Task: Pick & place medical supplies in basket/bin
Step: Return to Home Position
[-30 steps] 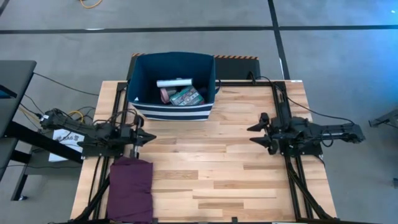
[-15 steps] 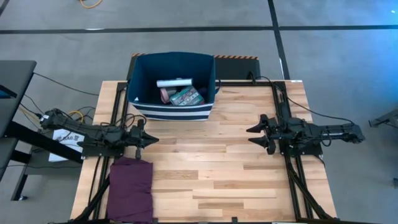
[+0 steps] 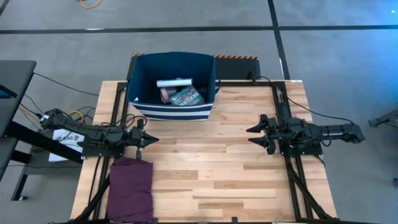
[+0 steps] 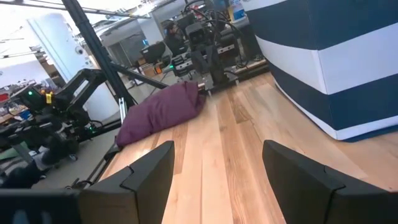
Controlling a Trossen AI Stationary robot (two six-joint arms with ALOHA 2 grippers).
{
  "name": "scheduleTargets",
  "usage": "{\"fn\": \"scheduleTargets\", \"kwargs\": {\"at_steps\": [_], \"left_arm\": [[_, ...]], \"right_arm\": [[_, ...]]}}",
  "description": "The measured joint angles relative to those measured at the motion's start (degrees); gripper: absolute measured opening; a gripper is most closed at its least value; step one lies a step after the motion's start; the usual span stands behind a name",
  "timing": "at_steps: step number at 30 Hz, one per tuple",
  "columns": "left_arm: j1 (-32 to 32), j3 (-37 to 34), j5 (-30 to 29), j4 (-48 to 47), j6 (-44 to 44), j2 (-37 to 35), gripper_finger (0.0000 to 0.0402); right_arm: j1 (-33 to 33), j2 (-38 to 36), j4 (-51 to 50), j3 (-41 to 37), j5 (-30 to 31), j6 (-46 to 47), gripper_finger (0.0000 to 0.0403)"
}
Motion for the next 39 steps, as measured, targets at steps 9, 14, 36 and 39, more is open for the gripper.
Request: {"fn": "scheduleTargets", "kwargs": {"at_steps": [9,14,36,39], "left_arm": [[0.0,0.0,0.0,0.0,-1.9,0.0,0.0],[0.0,0.0,0.0,-0.1,-1.8,0.0,0.0],[0.0,-0.1,-0.1,-0.2,-1.5,0.0,0.0],[0.0,-0.1,-0.1,-0.2,-1.7,0.0,0.0]], "right_arm": [[0.0,0.0,0.0,0.0,0.0,0.0,0.024],[0.0,0.0,0.0,0.0,0.0,0.0,0.024],[0.0,0.0,0.0,-0.1,0.0,0.0,0.024],[0.0,0.0,0.0,-0.1,0.0,0.0,0.024]]}}
